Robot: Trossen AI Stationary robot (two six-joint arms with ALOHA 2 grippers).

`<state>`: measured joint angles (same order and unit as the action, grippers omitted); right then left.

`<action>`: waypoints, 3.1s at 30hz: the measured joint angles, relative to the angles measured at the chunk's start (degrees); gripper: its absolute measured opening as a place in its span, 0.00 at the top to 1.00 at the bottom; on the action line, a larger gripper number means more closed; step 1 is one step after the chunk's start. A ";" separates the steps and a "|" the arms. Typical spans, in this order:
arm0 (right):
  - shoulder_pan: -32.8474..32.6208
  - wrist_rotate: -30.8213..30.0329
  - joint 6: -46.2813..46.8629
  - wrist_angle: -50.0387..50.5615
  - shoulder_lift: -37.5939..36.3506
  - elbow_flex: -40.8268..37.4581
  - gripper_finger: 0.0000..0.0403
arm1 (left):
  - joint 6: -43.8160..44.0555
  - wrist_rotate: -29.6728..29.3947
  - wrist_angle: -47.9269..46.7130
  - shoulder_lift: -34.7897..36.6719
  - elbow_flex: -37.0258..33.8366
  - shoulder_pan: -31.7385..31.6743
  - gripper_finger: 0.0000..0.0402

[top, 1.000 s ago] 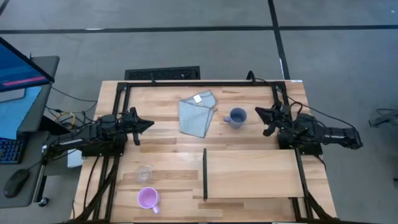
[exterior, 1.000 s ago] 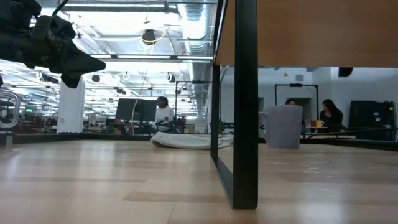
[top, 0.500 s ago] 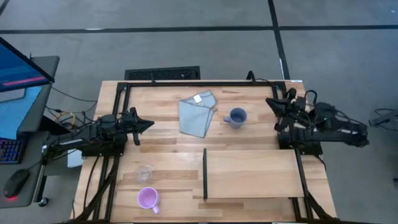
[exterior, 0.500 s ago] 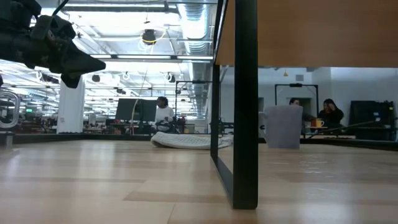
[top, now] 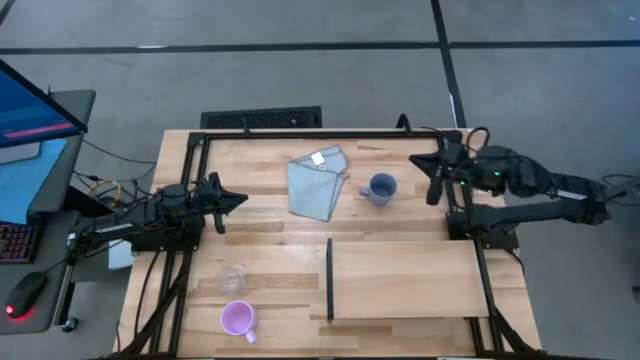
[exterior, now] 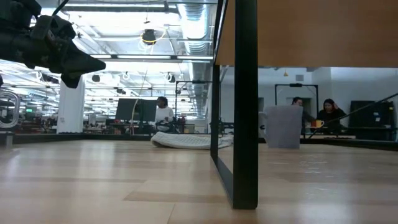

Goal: Stack small to large cups/mugs on shelf
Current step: Put the blue mug on the shelf

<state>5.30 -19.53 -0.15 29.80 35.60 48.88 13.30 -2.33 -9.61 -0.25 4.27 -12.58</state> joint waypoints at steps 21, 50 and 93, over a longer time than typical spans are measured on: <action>0.48 -0.02 -2.88 -0.11 5.00 2.43 0.69 | 4.38 0.00 0.00 -0.01 0.02 0.00 1.00; 0.86 -0.04 -2.88 -0.20 4.96 2.39 0.45 | 4.50 0.00 0.02 -0.01 0.02 -0.01 1.00; 18.24 3.58 4.84 16.88 21.60 3.31 0.38 | 4.50 -0.02 0.00 0.00 0.01 -0.02 1.00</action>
<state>23.54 -15.95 4.69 46.68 57.19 52.18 17.80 -2.35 -9.61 -0.25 4.28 -12.60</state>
